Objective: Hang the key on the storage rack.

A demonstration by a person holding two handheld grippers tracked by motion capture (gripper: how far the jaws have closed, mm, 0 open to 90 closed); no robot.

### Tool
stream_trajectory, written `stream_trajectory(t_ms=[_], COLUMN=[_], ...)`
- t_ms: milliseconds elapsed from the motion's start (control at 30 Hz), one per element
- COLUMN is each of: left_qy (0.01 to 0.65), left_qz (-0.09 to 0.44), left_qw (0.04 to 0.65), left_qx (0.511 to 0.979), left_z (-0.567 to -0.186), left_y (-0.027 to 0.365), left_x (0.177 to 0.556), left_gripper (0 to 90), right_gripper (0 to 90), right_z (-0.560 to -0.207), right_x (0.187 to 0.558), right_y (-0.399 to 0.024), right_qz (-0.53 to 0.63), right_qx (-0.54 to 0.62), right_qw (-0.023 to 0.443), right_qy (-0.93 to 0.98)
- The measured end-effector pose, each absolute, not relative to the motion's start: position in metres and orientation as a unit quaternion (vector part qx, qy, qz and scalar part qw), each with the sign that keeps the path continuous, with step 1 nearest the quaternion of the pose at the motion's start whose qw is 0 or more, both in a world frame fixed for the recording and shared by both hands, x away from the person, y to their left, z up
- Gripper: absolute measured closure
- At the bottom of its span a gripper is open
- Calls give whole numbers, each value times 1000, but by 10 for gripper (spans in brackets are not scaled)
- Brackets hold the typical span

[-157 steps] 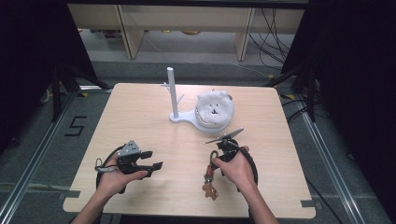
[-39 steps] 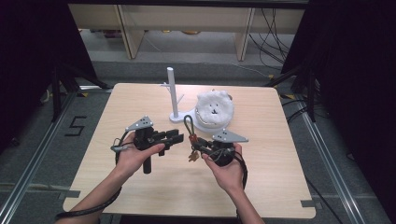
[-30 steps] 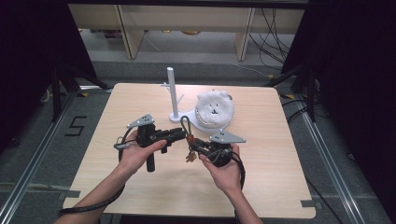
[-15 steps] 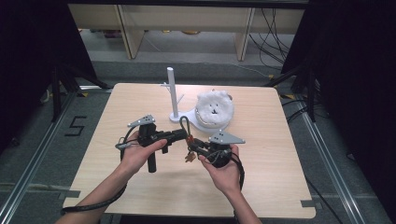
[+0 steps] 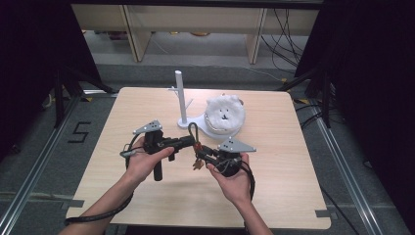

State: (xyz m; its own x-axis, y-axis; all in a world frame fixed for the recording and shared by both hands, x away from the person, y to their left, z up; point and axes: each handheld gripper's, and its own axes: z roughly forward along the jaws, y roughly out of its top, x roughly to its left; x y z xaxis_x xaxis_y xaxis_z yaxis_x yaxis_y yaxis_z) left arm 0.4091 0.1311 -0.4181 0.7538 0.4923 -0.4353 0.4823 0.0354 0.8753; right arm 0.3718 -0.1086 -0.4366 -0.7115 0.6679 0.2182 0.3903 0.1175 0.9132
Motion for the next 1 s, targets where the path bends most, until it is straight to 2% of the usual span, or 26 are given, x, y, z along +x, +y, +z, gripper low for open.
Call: stream_trajectory(t_ms=[67, 100, 200, 600, 1000], left_qy=[347, 347, 350, 369, 399], left_qz=[16, 31, 44, 149, 184], left_qw=[625, 621, 617, 588, 574], left_qx=[699, 702, 703, 704, 691], left_z=[-417, -416, -415, -407, -407], left_y=[132, 134, 137, 160, 179], left_x=[409, 409, 411, 419, 430], left_gripper=[843, 844, 843, 843, 843], right_gripper=[715, 669, 655, 597, 552], right_z=[-437, -436, -434, -432, -440], right_x=[372, 373, 372, 373, 367], right_y=[-108, -110, -112, -142, -166], right_qz=[563, 560, 564, 551, 528], right_qx=[358, 349, 359, 375, 397], right_qw=[123, 139, 137, 186, 213], right_qy=[734, 738, 731, 722, 720])
